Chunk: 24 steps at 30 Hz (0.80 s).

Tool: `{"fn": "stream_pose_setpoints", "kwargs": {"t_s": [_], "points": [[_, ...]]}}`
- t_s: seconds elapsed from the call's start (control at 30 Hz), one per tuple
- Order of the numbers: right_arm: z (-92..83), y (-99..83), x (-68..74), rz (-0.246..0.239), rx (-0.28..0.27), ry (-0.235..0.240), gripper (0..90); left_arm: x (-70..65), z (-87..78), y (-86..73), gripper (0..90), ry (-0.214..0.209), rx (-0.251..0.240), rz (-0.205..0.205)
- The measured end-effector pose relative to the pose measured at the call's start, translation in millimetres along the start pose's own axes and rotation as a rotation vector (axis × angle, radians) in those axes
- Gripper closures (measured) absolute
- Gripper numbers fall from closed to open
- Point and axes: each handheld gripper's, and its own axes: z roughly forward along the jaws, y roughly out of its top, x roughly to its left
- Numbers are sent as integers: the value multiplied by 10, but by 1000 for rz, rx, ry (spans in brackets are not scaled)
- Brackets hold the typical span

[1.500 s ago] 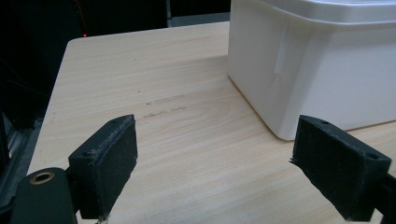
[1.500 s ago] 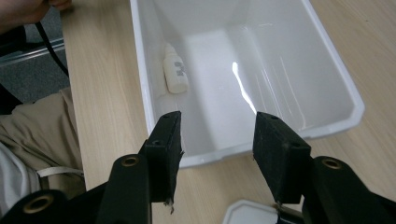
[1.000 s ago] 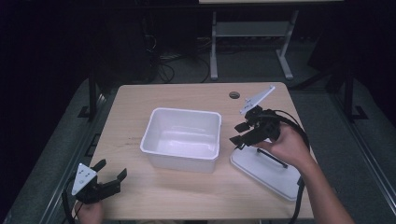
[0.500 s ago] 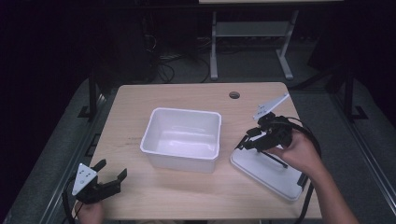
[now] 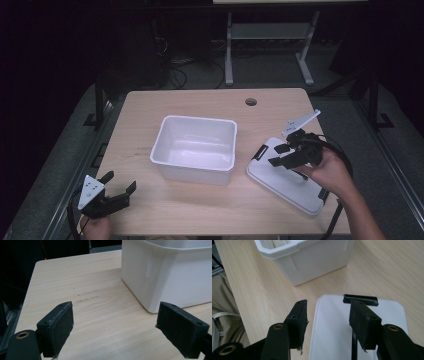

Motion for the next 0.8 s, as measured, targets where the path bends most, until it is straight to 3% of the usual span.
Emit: {"fn": "stream_pose_setpoints", "kwargs": {"t_s": [0.8], "points": [[149,-448,-193,65,26,-26,480,-13,3,0,130,-4,6,8]]}}
